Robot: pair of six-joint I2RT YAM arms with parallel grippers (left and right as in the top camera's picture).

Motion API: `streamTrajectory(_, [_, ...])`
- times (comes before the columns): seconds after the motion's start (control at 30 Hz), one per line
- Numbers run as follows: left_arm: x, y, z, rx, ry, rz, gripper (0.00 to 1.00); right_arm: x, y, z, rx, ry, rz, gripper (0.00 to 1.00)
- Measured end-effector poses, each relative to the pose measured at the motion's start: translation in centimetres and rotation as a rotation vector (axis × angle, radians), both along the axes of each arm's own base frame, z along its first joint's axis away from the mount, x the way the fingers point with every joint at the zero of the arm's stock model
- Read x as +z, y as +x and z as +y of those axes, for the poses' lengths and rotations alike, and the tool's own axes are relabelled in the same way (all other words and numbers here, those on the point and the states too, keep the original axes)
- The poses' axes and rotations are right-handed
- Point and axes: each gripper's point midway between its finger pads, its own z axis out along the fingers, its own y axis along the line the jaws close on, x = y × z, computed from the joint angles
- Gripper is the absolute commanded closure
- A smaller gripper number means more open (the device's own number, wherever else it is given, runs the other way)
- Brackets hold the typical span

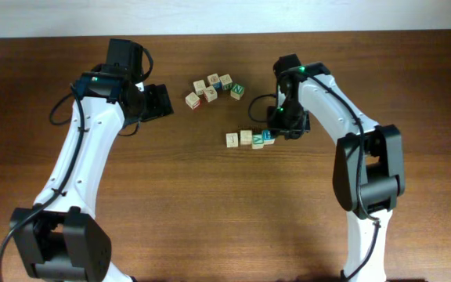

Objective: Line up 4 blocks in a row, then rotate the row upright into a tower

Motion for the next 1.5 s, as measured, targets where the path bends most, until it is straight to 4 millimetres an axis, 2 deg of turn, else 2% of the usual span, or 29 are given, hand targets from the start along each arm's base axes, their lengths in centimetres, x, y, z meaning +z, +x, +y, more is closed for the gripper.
streamTrajectory(0.13, [0.0, 0.0, -0.2, -0.006, 0.000, 0.000, 0.08, 0.0, -1.4, 3.1, 0.066, 0.032, 0.018, 0.64])
streamTrajectory(0.2, [0.0, 0.0, -0.2, -0.006, 0.000, -0.002, 0.06, 0.2, -1.6, 3.1, 0.069, 0.030, 0.029, 0.64])
streamTrajectory(0.27, [0.2, 0.5, 0.1, 0.004, 0.019, -0.025, 0.03, 1.5, -0.7, 3.5, 0.070, 0.039, 0.002, 0.63])
streamTrajectory(0.33, [0.6, 1.4, 0.9, 0.028, 0.052, -0.063, 0.01, 3.5, 2.1, 4.8, 0.074, 0.075, -0.107, 0.60])
streamTrajectory(0.4, [1.0, 2.2, 2.9, 0.078, 0.086, -0.097, 0.01, 3.9, 3.7, 7.3, 0.096, 0.108, -0.205, 0.60])
streamTrajectory(0.43, [1.1, 2.4, 4.0, 0.105, 0.095, -0.105, 0.00, 4.2, 4.2, 9.6, 0.104, 0.118, -0.262, 0.60])
streamTrajectory(0.47, [1.1, 2.4, 5.8, 0.146, 0.104, -0.105, 0.00, 4.2, 3.8, 11.8, 0.118, 0.110, -0.291, 0.61])
streamTrajectory(0.5, [1.2, 2.4, 7.6, 0.188, 0.113, -0.104, 0.00, 4.0, 3.6, 13.2, 0.115, 0.091, -0.315, 0.61])
streamTrajectory(0.57, [1.2, 2.1, 10.1, 0.247, 0.120, -0.100, 0.00, 2.3, 2.8, 15.1, 0.098, 0.037, -0.326, 0.62])
streamTrajectory(0.6, [1.1, 1.9, 10.7, 0.260, 0.123, -0.094, 0.00, 1.5, 2.4, 15.8, 0.097, 0.016, -0.327, 0.65])
streamTrajectory(0.67, [0.9, 1.6, 11.1, 0.270, 0.125, -0.080, 0.00, 0.4, 2.6, 15.5, 0.080, -0.030, -0.338, 0.64])
streamTrajectory(0.9, [0.9, 1.5, 11.1, 0.270, 0.125, -0.077, 0.00, 0.3, 3.8, 14.5, 0.058, -0.090, -0.390, 0.66])
streamTrajectory(1.07, [0.9, 1.5, 11.1, 0.270, 0.125, -0.076, 0.00, -0.7, 2.8, 13.7, 0.063, -0.125, -0.337, 0.67])
streamTrajectory(1.33, [0.7, 1.2, 10.9, 0.265, 0.117, -0.062, 0.00, -0.9, 1.3, 13.6, 0.077, -0.114, -0.264, 0.67])
streamTrajectory(1.37, [0.7, 1.2, 10.9, 0.265, 0.117, -0.062, 0.01, -0.3, 1.4, 13.7, 0.077, -0.112, -0.262, 0.62])
streamTrajectory(1.43, [0.7, 1.2, 10.9, 0.264, 0.114, -0.062, 0.01, 1.4, 2.0, 14.1, 0.083, -0.105, -0.275, 0.59])
streamTrajectory(1.5, [0.6, 1.1, 10.8, 0.262, 0.111, -0.055, 0.01, 4.4, 2.6, 13.4, 0.082, -0.107, -0.278, 0.59])
